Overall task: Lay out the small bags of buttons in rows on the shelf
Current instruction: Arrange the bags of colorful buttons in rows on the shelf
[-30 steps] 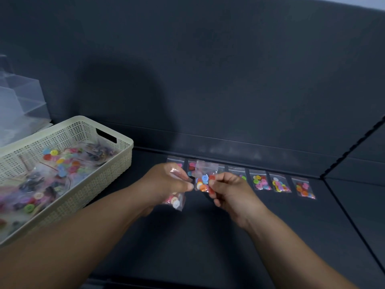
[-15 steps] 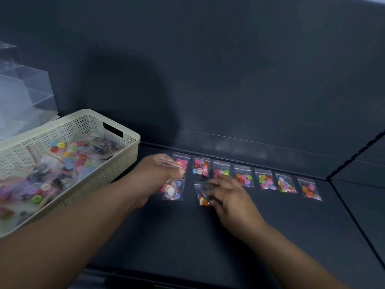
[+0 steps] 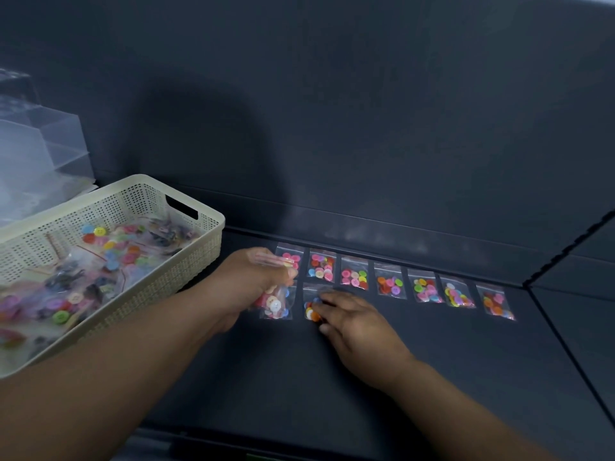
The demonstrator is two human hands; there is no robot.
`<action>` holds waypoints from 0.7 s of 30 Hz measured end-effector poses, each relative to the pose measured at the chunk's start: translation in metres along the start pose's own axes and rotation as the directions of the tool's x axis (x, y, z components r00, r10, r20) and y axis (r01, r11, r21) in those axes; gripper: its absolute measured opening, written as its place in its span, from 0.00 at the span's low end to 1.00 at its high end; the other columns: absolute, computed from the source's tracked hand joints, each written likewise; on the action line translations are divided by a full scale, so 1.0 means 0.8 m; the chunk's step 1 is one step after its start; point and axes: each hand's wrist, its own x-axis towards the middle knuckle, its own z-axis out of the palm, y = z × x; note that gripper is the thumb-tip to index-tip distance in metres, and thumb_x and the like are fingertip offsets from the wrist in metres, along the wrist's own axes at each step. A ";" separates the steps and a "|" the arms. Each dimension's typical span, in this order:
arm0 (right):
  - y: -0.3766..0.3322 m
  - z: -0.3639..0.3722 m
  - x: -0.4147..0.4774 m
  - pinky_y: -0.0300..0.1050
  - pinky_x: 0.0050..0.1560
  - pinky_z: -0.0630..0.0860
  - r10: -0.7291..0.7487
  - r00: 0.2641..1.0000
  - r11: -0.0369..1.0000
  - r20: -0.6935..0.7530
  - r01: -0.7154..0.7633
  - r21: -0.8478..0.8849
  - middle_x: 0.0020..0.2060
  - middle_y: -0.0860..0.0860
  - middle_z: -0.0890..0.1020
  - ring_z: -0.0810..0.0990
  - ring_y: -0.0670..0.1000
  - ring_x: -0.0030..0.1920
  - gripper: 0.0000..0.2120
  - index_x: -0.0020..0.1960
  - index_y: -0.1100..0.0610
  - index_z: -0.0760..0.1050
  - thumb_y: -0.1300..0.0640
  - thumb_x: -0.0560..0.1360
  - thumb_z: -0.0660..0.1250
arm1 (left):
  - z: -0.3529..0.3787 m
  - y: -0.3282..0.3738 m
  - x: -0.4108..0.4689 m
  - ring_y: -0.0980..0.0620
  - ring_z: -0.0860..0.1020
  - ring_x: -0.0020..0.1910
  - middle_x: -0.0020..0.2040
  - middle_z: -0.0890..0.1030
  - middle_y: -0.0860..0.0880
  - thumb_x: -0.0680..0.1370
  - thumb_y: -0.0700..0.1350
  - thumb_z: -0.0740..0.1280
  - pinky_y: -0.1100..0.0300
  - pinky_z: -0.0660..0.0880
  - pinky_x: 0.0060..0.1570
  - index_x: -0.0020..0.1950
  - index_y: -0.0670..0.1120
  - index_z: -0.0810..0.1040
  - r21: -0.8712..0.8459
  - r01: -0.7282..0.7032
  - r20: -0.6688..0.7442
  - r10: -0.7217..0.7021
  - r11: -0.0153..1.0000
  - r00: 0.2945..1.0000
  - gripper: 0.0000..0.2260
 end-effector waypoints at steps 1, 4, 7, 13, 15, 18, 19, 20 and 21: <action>0.000 0.000 0.000 0.40 0.71 0.56 0.000 1.000 1.000 0.000 0.000 0.009 0.71 0.48 0.68 0.64 0.50 0.71 0.24 0.71 0.52 0.68 0.47 0.77 0.52 | 0.001 0.000 0.000 0.56 0.76 0.26 0.36 0.79 0.44 0.72 0.40 0.73 0.67 0.71 0.26 0.40 0.45 0.76 -0.002 -0.003 0.005 0.003 1.000 1.000 0.06; -0.006 -0.004 -0.002 0.39 0.69 0.58 0.016 0.999 0.998 -0.033 -0.014 0.062 0.69 0.47 0.70 0.66 0.48 0.68 0.25 0.68 0.51 0.71 0.42 0.77 0.49 | 0.005 0.001 -0.003 0.57 0.76 0.26 0.35 0.79 0.45 0.72 0.40 0.73 0.69 0.69 0.24 0.38 0.46 0.76 -0.006 -0.008 0.015 0.008 1.000 1.000 0.07; -0.023 -0.018 -0.002 0.37 0.56 0.68 0.198 0.962 0.918 -0.186 -0.116 0.378 0.52 0.45 0.79 0.74 0.43 0.54 0.15 0.54 0.51 0.79 0.46 0.77 0.58 | 0.012 0.004 -0.008 0.57 0.76 0.26 0.32 0.79 0.48 0.72 0.39 0.72 0.69 0.69 0.25 0.37 0.46 0.76 -0.004 -0.022 0.046 0.023 1.000 0.999 0.07; -0.062 -0.045 0.010 0.39 0.38 0.73 0.361 0.933 0.355 0.014 -0.151 0.923 0.36 0.53 0.77 0.74 0.47 0.36 0.04 0.45 0.60 0.74 0.63 0.73 0.70 | 0.042 0.013 -0.013 0.56 0.79 0.30 0.33 0.81 0.50 0.72 0.42 0.72 0.65 0.73 0.29 0.46 0.44 0.77 -0.053 0.016 0.133 -0.009 0.998 0.991 0.06; -0.059 -0.051 0.011 0.37 0.32 0.71 0.406 0.913 0.298 0.026 -0.159 0.941 0.34 0.55 0.76 0.73 0.47 0.32 0.05 0.42 0.60 0.74 0.66 0.73 0.69 | 0.050 0.018 -0.016 0.54 0.79 0.31 0.35 0.82 0.47 0.74 0.41 0.70 0.64 0.75 0.30 0.45 0.43 0.77 -0.131 0.034 0.198 -0.007 0.991 0.980 0.03; -0.042 -0.060 0.005 0.37 0.29 0.71 0.495 0.865 0.201 0.081 -0.205 0.958 0.30 0.52 0.77 0.74 0.46 0.29 0.09 0.37 0.57 0.72 0.66 0.74 0.67 | 0.056 0.022 -0.015 0.51 0.79 0.37 0.40 0.81 0.45 0.75 0.37 0.68 0.62 0.76 0.36 0.45 0.43 0.76 -0.167 0.080 0.204 -0.045 0.983 0.978 0.02; -0.034 -0.062 0.002 0.38 0.30 0.70 0.530 0.842 0.172 0.099 -0.221 0.960 0.30 0.51 0.78 0.74 0.46 0.29 0.10 0.37 0.56 0.72 0.66 0.75 0.67 | 0.056 0.020 -0.012 0.52 0.78 0.37 0.40 0.80 0.45 0.75 0.35 0.67 0.63 0.75 0.36 0.45 0.44 0.76 -0.160 0.088 0.179 -0.059 0.983 0.982 0.04; -0.025 -0.065 -0.001 0.38 0.30 0.69 0.567 0.816 0.135 0.113 -0.227 0.964 0.29 0.51 0.78 0.74 0.46 0.28 0.10 0.37 0.56 0.71 0.66 0.75 0.66 | 0.056 0.020 -0.009 0.52 0.77 0.38 0.41 0.79 0.45 0.75 0.33 0.66 0.63 0.74 0.35 0.45 0.44 0.76 -0.152 0.095 0.151 -0.072 0.984 0.986 0.06; -0.016 -0.068 -0.006 0.39 0.30 0.69 0.602 0.789 0.109 0.123 -0.234 0.966 0.28 0.50 0.78 0.73 0.45 0.27 0.10 0.37 0.56 0.71 0.66 0.75 0.67 | 0.055 0.019 -0.006 0.52 0.77 0.38 0.42 0.79 0.45 0.75 0.32 0.64 0.63 0.74 0.35 0.45 0.44 0.76 -0.141 0.095 0.125 -0.077 0.985 0.989 0.07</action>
